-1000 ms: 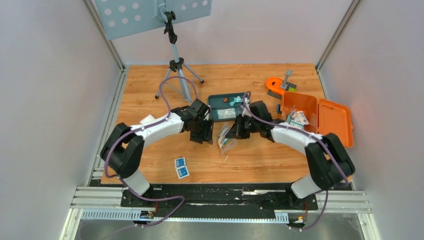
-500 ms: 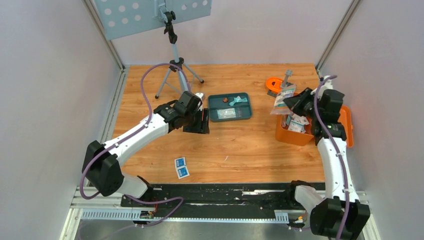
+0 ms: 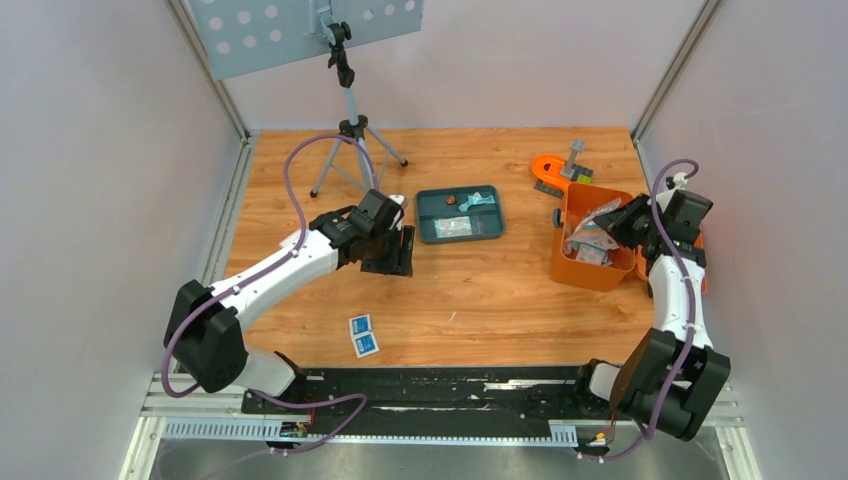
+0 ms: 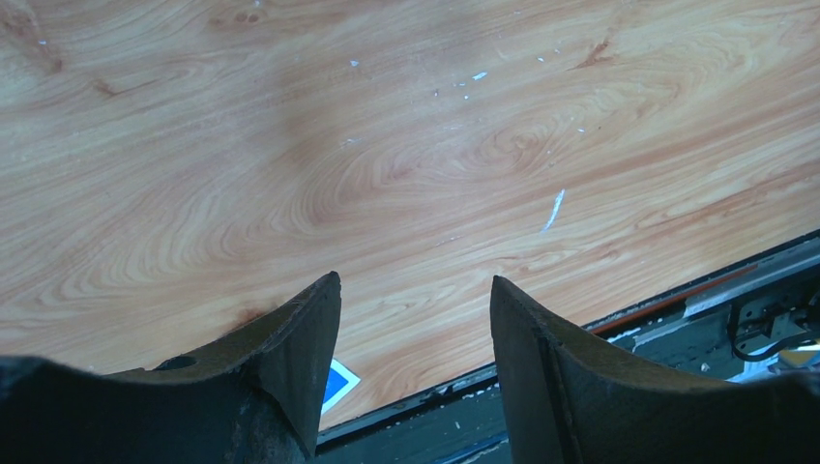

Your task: Organize the medicine kit

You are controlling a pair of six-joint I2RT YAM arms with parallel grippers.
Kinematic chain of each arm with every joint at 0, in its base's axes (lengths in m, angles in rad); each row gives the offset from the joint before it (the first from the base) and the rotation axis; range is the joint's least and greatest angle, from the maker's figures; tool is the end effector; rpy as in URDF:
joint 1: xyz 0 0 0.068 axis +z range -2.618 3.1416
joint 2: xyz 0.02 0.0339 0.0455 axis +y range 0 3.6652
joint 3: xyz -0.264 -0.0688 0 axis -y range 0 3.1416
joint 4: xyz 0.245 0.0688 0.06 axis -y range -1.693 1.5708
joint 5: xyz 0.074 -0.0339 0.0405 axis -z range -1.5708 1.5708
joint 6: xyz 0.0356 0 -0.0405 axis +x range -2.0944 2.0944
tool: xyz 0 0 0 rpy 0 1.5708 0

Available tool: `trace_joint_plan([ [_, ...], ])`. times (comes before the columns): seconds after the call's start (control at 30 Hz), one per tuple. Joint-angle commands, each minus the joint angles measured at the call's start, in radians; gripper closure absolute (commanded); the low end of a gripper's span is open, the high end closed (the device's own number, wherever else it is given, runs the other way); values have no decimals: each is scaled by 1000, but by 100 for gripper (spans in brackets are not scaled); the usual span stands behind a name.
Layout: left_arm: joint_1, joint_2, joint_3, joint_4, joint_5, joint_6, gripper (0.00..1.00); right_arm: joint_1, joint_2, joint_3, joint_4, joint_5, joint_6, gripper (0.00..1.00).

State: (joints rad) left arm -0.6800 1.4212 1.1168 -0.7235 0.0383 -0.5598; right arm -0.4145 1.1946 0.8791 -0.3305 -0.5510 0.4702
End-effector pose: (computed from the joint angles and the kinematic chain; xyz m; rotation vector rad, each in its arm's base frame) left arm 0.2238 -0.1828 0.2645 0.1753 2.6760 -0.4754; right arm 0.2435 -0.0868 0.2772 0.6485 2.0789 0.6393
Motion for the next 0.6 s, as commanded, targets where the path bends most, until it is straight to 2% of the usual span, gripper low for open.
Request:
trace_joint_plan([
  [0.0, 3, -24, -7, 2, -21, -1, 33, -15, 23, -26, 54, 5, -48, 98],
  [0.1, 3, -24, -9, 0, -20, -1, 33, -18, 29, -29, 29, 65, -48, 61],
  [0.17, 3, -23, -9, -2, -20, 0, 33, -19, 16, -19, 7, 103, -44, 46],
  [0.27, 3, -22, -7, -5, -21, 1, 33, -19, -34, 3, -24, 149, -43, 38],
  [0.43, 3, -26, -8, -17, -32, -4, 33, -5, -150, 61, -67, 191, -32, 36],
  [0.57, 3, -25, -15, -27, -36, -13, 33, 90, -212, 129, -93, 203, -27, 36],
])
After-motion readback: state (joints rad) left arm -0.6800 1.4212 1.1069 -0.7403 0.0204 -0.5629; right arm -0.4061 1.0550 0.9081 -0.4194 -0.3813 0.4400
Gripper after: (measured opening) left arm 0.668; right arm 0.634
